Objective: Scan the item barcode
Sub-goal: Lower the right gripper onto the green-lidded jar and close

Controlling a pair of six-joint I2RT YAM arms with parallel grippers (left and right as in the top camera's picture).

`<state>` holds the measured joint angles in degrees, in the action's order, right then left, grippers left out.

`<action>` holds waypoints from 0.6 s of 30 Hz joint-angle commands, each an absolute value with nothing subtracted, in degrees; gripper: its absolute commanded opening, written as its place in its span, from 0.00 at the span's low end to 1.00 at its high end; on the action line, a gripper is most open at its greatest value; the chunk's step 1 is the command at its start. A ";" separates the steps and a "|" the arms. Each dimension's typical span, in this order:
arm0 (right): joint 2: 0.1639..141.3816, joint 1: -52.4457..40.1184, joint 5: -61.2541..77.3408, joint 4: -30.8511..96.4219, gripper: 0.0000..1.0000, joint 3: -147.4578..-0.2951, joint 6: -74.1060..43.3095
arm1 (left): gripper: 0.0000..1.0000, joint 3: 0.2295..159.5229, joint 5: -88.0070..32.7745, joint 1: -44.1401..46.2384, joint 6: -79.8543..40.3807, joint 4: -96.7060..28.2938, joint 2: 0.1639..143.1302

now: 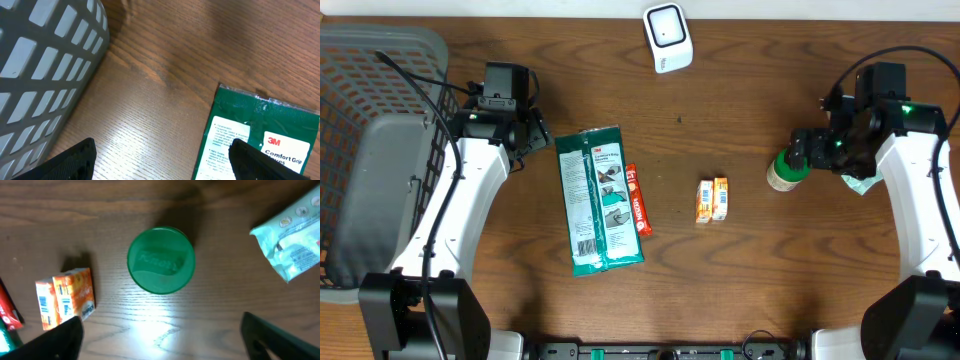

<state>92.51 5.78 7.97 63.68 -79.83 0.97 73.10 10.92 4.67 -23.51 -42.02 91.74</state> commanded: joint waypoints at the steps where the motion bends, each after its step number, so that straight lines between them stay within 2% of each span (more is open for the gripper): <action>1: 92.29 3.70 9.45 63.07 0.89 -80.09 6.96 | 0.85 73.36 12.10 4.69 -22.94 -42.19 91.72; 5: 92.29 1.78 5.58 60.31 0.90 -78.19 8.69 | 0.85 73.36 12.10 4.69 -22.94 -42.19 91.72; 10: 92.29 0.97 -0.08 52.51 0.95 -72.88 10.76 | 0.85 73.36 12.10 4.69 -22.94 -42.19 91.72; 11: 92.29 0.97 -0.05 50.50 0.99 -71.66 12.36 | 0.85 73.36 12.08 4.69 -22.94 -42.19 91.72; 13: 92.29 1.06 -0.05 45.43 0.99 -68.84 16.32 | 0.85 73.36 12.10 4.69 -22.94 -42.19 91.72; 18: 92.31 1.19 0.05 39.57 0.99 -65.19 17.89 | 0.85 73.36 12.10 4.69 -22.94 -42.19 91.72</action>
<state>92.53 1.30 1.04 41.17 -66.76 14.72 73.10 10.92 4.67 -23.51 -42.04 91.74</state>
